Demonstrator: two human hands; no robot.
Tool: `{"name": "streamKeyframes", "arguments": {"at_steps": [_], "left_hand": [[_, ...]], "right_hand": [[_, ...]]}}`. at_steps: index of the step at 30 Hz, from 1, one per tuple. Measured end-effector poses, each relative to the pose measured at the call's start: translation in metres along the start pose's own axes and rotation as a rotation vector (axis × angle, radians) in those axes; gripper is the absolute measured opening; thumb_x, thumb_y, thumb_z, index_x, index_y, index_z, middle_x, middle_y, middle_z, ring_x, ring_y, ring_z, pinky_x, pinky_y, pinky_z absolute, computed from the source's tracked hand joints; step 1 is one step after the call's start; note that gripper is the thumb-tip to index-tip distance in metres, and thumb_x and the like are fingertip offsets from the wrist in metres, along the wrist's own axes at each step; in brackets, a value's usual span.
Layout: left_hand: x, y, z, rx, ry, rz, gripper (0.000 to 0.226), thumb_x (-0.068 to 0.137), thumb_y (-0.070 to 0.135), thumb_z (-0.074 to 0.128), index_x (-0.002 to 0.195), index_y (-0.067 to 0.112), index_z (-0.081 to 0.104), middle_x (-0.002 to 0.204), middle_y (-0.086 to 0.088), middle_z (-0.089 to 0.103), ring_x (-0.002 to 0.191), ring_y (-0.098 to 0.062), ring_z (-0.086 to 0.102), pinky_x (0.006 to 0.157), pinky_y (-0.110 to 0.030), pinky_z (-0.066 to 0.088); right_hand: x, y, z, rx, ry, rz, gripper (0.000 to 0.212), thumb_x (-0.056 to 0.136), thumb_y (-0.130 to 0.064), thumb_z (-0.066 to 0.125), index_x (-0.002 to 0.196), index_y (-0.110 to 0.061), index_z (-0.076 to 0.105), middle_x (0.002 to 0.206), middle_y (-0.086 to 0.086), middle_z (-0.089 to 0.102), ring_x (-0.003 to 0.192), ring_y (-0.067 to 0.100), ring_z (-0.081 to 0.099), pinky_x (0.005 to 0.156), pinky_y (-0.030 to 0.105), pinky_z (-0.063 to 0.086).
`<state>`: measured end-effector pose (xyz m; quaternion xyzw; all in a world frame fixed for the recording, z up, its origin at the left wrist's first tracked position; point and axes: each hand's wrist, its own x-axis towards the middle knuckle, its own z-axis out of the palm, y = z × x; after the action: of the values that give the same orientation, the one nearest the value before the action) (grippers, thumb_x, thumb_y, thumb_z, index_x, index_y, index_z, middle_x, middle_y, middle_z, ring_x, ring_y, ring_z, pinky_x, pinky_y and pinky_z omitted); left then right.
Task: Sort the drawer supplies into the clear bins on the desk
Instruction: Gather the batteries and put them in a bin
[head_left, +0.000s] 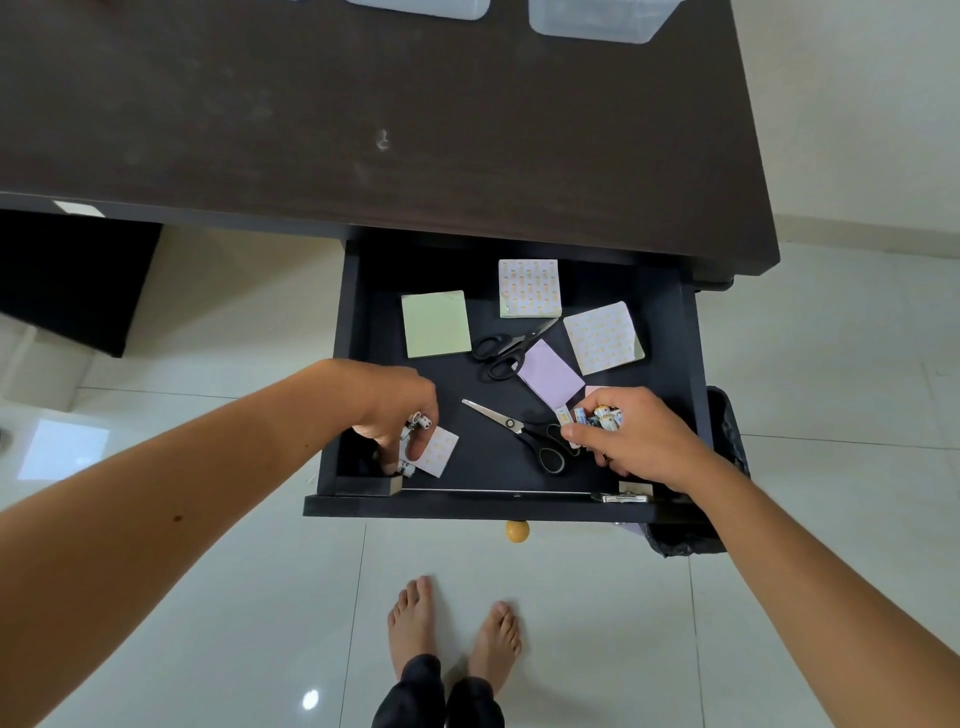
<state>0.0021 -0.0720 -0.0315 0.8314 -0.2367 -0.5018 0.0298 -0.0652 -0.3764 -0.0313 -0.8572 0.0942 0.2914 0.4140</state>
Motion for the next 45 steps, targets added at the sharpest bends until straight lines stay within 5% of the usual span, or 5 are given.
{"name": "streamKeyframes", "arguments": {"at_steps": [7, 15, 29, 38, 45], "left_hand": [[-0.004, 0.002, 0.006, 0.188, 0.082, 0.054, 0.028, 0.077, 0.024, 0.091, 0.097, 0.029, 0.071, 0.107, 0.008, 0.052, 0.100, -0.020, 0.053, 0.059, -0.028, 0.038], [-0.003, 0.002, 0.009, 0.143, 0.245, 0.131, 0.024, 0.088, 0.045, 0.079, 0.107, 0.040, 0.066, 0.103, 0.012, 0.051, 0.116, -0.021, 0.054, 0.090, -0.040, 0.053], [-0.015, 0.017, 0.015, 0.470, 0.205, 0.169, 0.030, 0.097, 0.038, 0.068, 0.123, 0.023, 0.065, 0.120, -0.009, 0.066, 0.110, -0.031, 0.064, 0.090, -0.040, 0.053], [-0.017, 0.019, 0.013, 0.317, 0.245, 0.088, 0.020, 0.096, 0.038, 0.060, 0.108, 0.028, 0.072, 0.100, 0.000, 0.054, 0.102, -0.025, 0.061, 0.086, -0.038, 0.057], [-0.008, 0.015, 0.014, 0.328, 0.244, 0.088, 0.035, 0.092, 0.044, 0.076, 0.121, 0.028, 0.064, 0.123, -0.004, 0.064, 0.117, -0.027, 0.061, 0.090, -0.037, 0.050]], "right_hand": [[0.004, 0.001, 0.002, 0.100, -0.011, 0.018, 0.011, 0.091, -0.026, 0.083, 0.096, -0.021, 0.075, 0.063, 0.000, 0.069, 0.056, 0.015, 0.060, 0.051, 0.030, 0.047], [0.003, 0.001, 0.000, 0.147, -0.018, 0.001, 0.011, 0.094, -0.023, 0.080, 0.093, -0.014, 0.075, 0.061, -0.003, 0.068, 0.057, 0.015, 0.059, 0.049, 0.029, 0.046], [0.001, -0.001, -0.001, 0.221, -0.044, -0.004, 0.011, 0.094, -0.020, 0.080, 0.102, -0.014, 0.076, 0.060, -0.005, 0.069, 0.057, 0.014, 0.058, 0.050, 0.028, 0.046], [0.000, 0.000, -0.001, 0.294, -0.072, -0.012, 0.019, 0.088, -0.017, 0.086, 0.104, -0.023, 0.077, 0.076, 0.007, 0.071, 0.062, 0.017, 0.061, 0.051, 0.029, 0.047], [0.000, -0.001, -0.001, 0.282, -0.073, 0.001, 0.019, 0.088, -0.018, 0.086, 0.104, -0.025, 0.077, 0.076, 0.005, 0.072, 0.061, 0.014, 0.062, 0.052, 0.028, 0.048]]}}
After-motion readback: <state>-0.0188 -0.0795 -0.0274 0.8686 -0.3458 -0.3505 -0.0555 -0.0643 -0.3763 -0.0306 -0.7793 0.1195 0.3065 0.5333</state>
